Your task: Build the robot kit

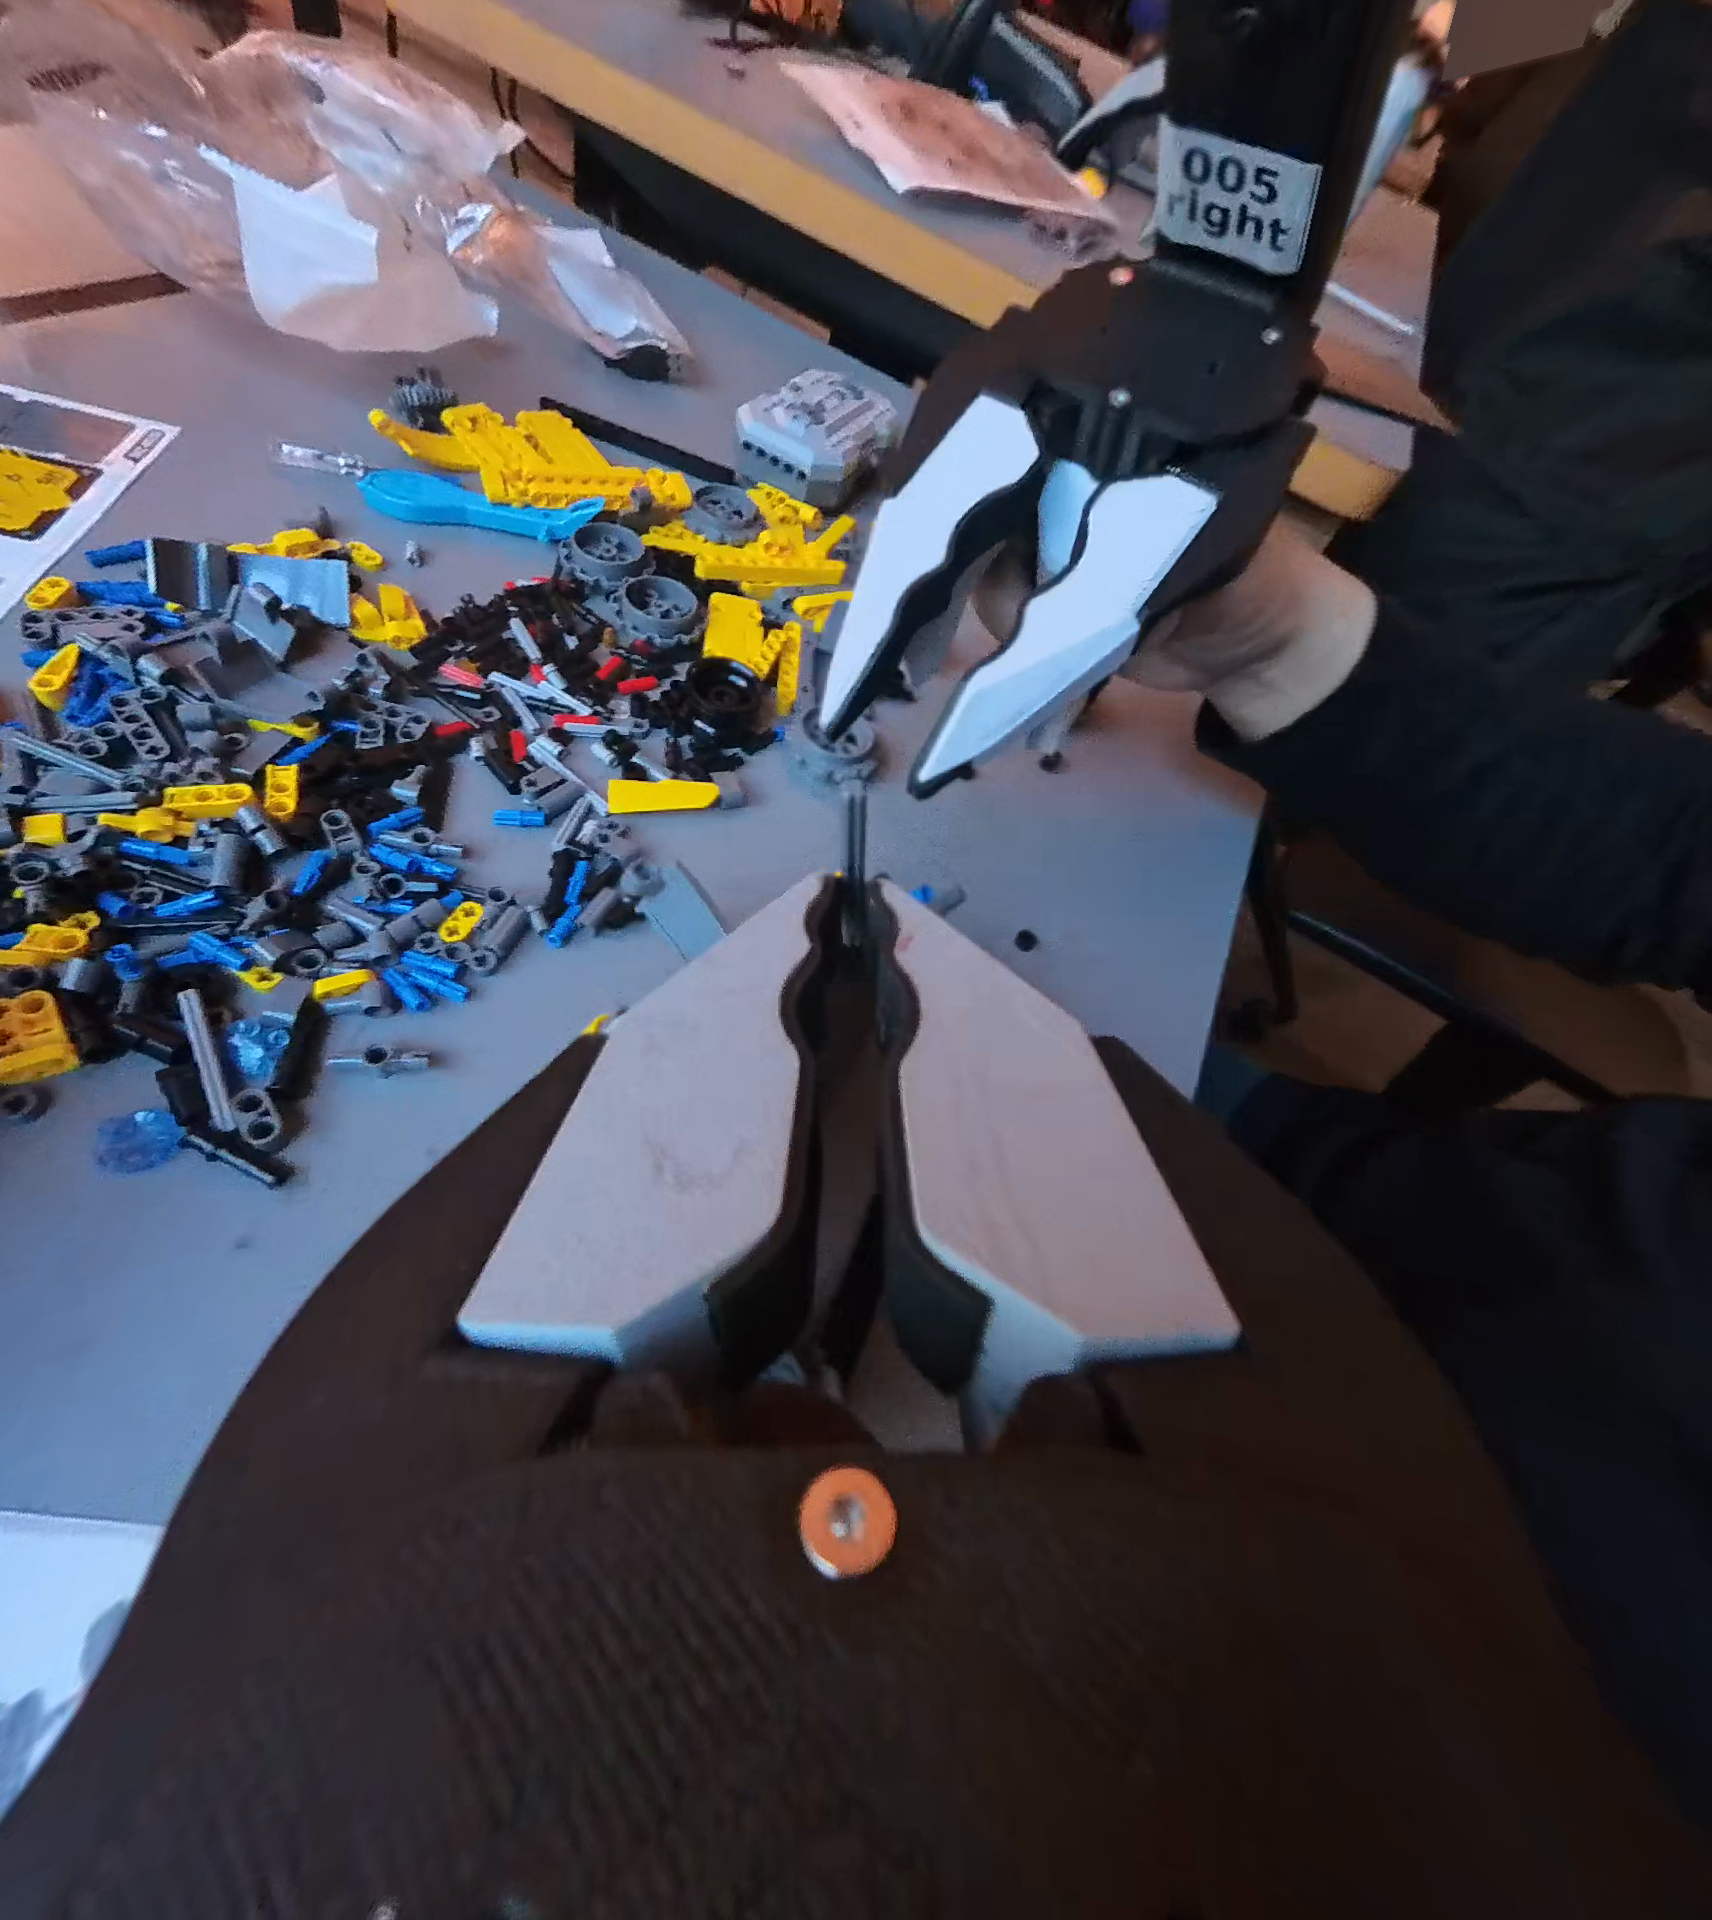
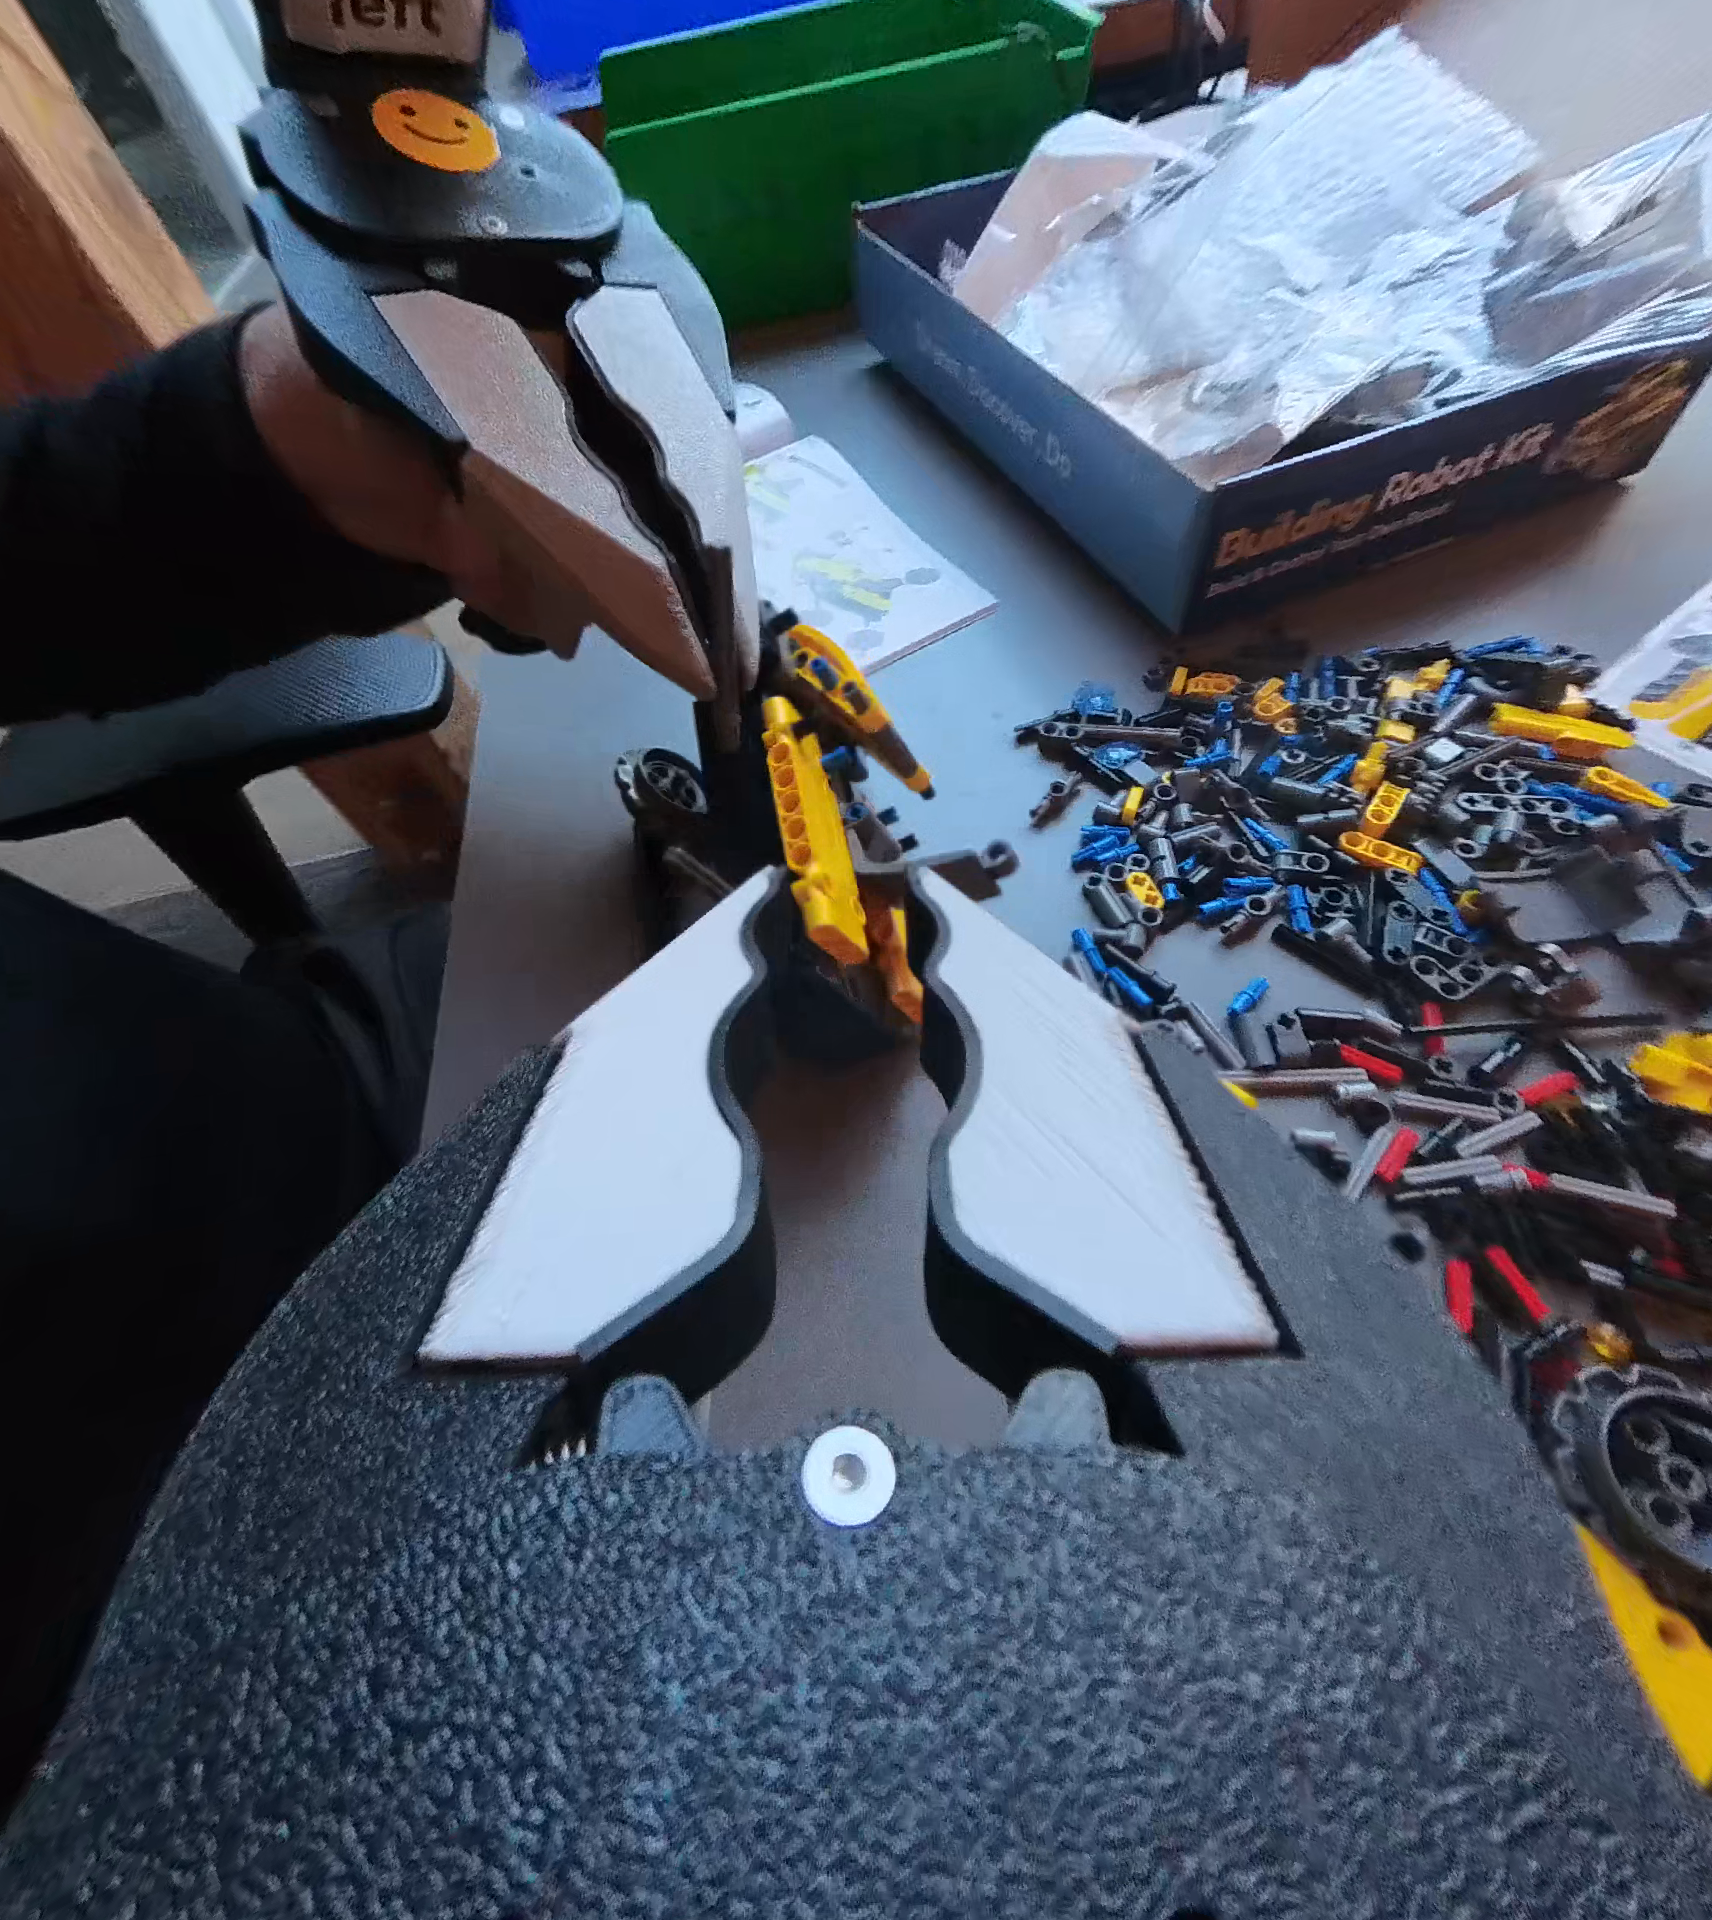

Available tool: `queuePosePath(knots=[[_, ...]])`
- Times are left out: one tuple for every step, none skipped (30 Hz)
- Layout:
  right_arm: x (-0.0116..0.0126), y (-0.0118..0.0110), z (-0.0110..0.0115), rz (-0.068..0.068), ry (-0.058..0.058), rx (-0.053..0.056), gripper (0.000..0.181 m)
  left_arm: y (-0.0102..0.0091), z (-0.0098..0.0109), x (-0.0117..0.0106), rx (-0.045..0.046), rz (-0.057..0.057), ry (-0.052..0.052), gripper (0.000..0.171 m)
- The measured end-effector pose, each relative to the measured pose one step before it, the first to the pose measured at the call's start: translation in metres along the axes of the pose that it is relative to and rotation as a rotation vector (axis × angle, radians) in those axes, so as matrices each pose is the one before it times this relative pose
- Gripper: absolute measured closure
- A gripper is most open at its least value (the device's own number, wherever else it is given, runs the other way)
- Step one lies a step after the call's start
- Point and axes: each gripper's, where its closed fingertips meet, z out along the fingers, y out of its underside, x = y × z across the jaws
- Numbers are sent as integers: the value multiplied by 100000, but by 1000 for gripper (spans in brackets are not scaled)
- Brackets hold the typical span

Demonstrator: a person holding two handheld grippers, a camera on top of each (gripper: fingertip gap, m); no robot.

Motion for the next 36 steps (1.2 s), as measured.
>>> queuePosePath(knots=[[-304, 72, -328, -400, 1575, 1383, 161, 188, 79, 349, 829, 541, 367, 171], [-170, 223, -137, 28, 1958, 746, 161, 319, 233, 292, 892, 1258, 246, 171], [-249, 346, 13, 154, 1477, 131, 159, 385, 278, 335, 1553, 1611, 494, 171], [-415, 369, 64, -221, 842, 17, 155, 267, 166, 180, 2215, 1254, -580, 171], [-513, 378, 70, -496, 525, 253, 152, 93, -9, 205, 2797, 1908, -682, 171], [-618, 411, 123, -142, -92, 590, 151, 248, -75, 46, 958, 1825, -1507, 171], [-703, 510, 231, 176, -828, 336, 149, 320, -6, 124, 361, 1164, -508, 171], [-738, 635, 318, -439, -1010, -812, 143, 318, 98, 238, 521, -1058, 868, 171], [-667, 738, 379, -2075, -144, -2148, 136, 274, 149, 310, 935, -1314, 1644, 171], [-396, 899, 361, -4292, 1728, -4135, 137, 169, 66, 238, 1097, 550, 852, 171], [-3, 874, 287, -4852, 3712, -4962, 140, 196, -30, 150, -390, 627, 165, 171], [41, 556, 186, -3299, 3094, -3669, 140, 145, -92, 150, -1106, 305, 162, 171], [-152, 127, 66, -604, 543, -1109, 139, -94, -170, 94, 300, 1276, -200, 171], [-65, -145, -32, 1604, 16, 989, 139, -111, -184, 89, 485, 2110, -13, 171], [147, -225, -115, 2282, 969, 1887, 139, 1, -130, -55, -77, 2842, -423, 171], [257, -212, -154, 1929, 1571, 1789, 139, 111, -65, -206, -451, 3685, -1016, 171], [262, -176, -184, 491, 2053, 1334, 137, 177, -9, -298, -599, 4309, -1685, 171], [134, -243, -232, -1277, 1988, 1361, 137, 236, 14, -470, -1305, 4560, -3033, 171], [-152, -273, -251, -2168, 874, 1094, 138, 196, -1, -274, -1494, 4810, -2209, 171], [-364, -254, -245, -2051, 50, 160, 140, -4, -65, 257, -834, 4410, 476, 171], [-381, -276, -250, -2266, 628, -189, 141, -326, -151, 781, 704, 4438, 2961, 171], [-388, -355, -286, -2941, 889, 200, 142, -420, -187, 919, 1081, 5719, 2833, 171], [-441, -527, -315, -3033, 492, 1277, 144, -109, -120, 715, -1422, 7761, 835, 171], [-449, -671, -292, -1610, -172, 2010, 148, 55, -104, 313, -2750, 10829, -2953, 171], [-477, -711, -167, 256, -1151, 1933, 150, 30, -80, 247, -2658, 12917, -4332, 171], [-556, -694, -73, 686, -1903, 1930, 149, 272, 37, 555, -4289, 10406, -1473, 171], [-505, -556, 4, -339, -1460, 1506, 149, 527, 143, 119, -5929, 5956, -3205, 171], [-303, -283, 71, -1249, -119, 231, 152, 350, 148, 131, -3973, 4890, -2998, 171], [-100, -78, 108, -1555, 1234, -437, 154, 136, 122, 332, -2024, 4525, -1328, 171], [-13, 65, 151, -1008, 1602, -611, 156, 149, 121, 133, -2473, 3386, -2138, 171], [-119, 138, 211, -160, 637, -607, 157, 13, 121, 59, -1971, 2914, -2392, 171], [-96, 114, 225, 110, 709, -289, 157, -160, 113, 210, -1063, 2758, -1363, 171], [-52, 82, 232, -125, 988, 38, 158, -275, 101, 437, -436, 2601, 268, 171], [-114, 125, 208, -551, 262, -437, 161, -317, 108, 409, -238, 1995, 261, 171], [-126, 173, 176, -1041, 62, -1022, 163, -293, 83, 234, 105, 1617, -500, 171], [-44, 203, 111, -1572, 496, -1243, 166, -203, 45, 99, 269, 1076, -938, 171]])
